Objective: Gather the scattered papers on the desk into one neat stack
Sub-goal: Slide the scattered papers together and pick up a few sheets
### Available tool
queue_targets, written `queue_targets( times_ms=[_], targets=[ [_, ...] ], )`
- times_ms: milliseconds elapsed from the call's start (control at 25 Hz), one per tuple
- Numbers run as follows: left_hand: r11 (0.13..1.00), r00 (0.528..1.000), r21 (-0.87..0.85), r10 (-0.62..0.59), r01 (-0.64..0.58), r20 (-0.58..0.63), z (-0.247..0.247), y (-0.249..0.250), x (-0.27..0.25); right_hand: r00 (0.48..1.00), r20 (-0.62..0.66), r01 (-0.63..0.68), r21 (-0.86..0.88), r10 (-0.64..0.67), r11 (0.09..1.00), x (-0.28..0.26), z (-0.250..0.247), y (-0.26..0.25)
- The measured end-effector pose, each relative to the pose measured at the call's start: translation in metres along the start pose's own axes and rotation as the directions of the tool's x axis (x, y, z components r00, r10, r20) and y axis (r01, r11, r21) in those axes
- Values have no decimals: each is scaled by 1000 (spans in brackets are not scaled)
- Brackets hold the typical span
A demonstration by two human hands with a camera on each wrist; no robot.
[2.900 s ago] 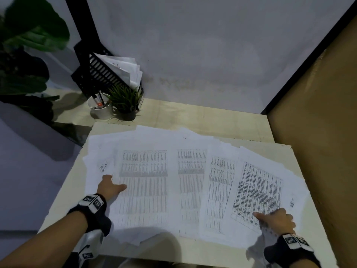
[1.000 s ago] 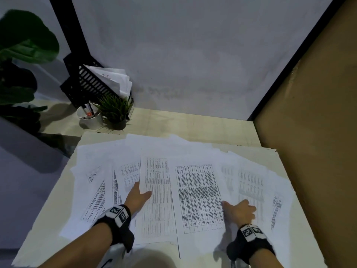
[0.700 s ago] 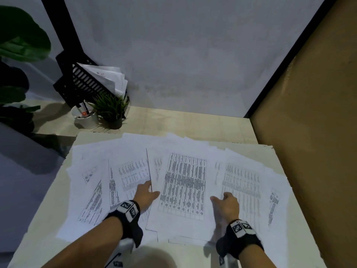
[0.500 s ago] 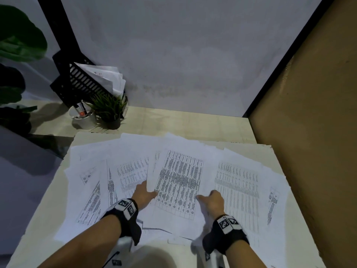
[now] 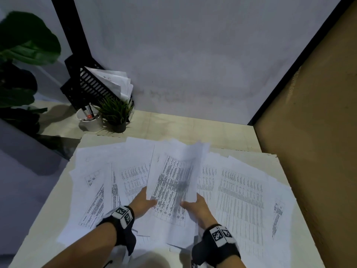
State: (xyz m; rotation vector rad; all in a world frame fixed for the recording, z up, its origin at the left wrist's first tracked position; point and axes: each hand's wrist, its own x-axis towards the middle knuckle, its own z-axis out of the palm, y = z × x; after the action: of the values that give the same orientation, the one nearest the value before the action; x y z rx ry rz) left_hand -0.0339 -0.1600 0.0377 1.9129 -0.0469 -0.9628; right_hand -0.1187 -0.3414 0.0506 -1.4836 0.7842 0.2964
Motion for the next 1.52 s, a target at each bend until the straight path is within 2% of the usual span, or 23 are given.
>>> queue_targets(
  times_ms=[80,160,240,320,400,480,600,680,800,920,1000,1120,1200,1280,1440,1520],
  targets=[
    [992,999,-116,-44,45,14,-12,-3,1,992,111,59,19,-61,998,-7,-12,-10],
    [975,1000,-223,-15,18,18,-22,-2,-4,983,163,99,-74,-86,992,-15,-28,-21],
    [962,999,-272,39,-32,20,-27,-1,-7,991,53,129,-172,-122,977,-21,-44,-28],
    [965,984,-192,165,-177,-73,-28,10,-18,968,-56,225,-224,-243,948,-26,-47,-34],
    [935,927,-79,327,-345,-184,-29,33,-33,925,-122,331,-211,-361,920,-29,-42,-46],
    [881,855,-44,443,-471,-270,-33,57,-48,864,-206,443,-124,-460,888,-32,-38,-58],
    [825,777,-33,518,-565,-357,-39,82,-64,793,-277,559,-23,-543,829,-40,-30,-75],
    [803,765,-69,534,-593,-358,-39,91,-74,771,-275,604,26,-575,797,-46,-23,-83],
    [783,785,-153,549,-603,-286,-39,95,-85,781,-225,611,81,-583,787,-51,-16,-86],
    [790,801,-160,553,-591,-229,-40,97,-87,794,-220,597,106,-567,795,-53,-12,-88],
    [760,777,-179,582,-625,-242,-41,101,-92,782,-219,614,111,-583,782,-59,-11,-94],
    [680,716,-232,630,-696,-302,-47,108,-101,741,-157,671,164,-653,723,-69,-13,-102],
    [637,684,-249,671,-730,-287,-54,107,-102,734,-130,678,181,-666,712,-72,-17,-105],
    [641,678,-223,686,-735,-263,-56,105,-102,742,-121,670,142,-659,728,-71,-15,-107],
    [698,714,-191,616,-690,-332,-52,107,-98,771,-146,634,81,-620,769,-69,-6,-119],
    [692,695,-157,627,-705,-352,-54,112,-99,764,-143,642,77,-629,763,-70,-5,-128]
  ],
)
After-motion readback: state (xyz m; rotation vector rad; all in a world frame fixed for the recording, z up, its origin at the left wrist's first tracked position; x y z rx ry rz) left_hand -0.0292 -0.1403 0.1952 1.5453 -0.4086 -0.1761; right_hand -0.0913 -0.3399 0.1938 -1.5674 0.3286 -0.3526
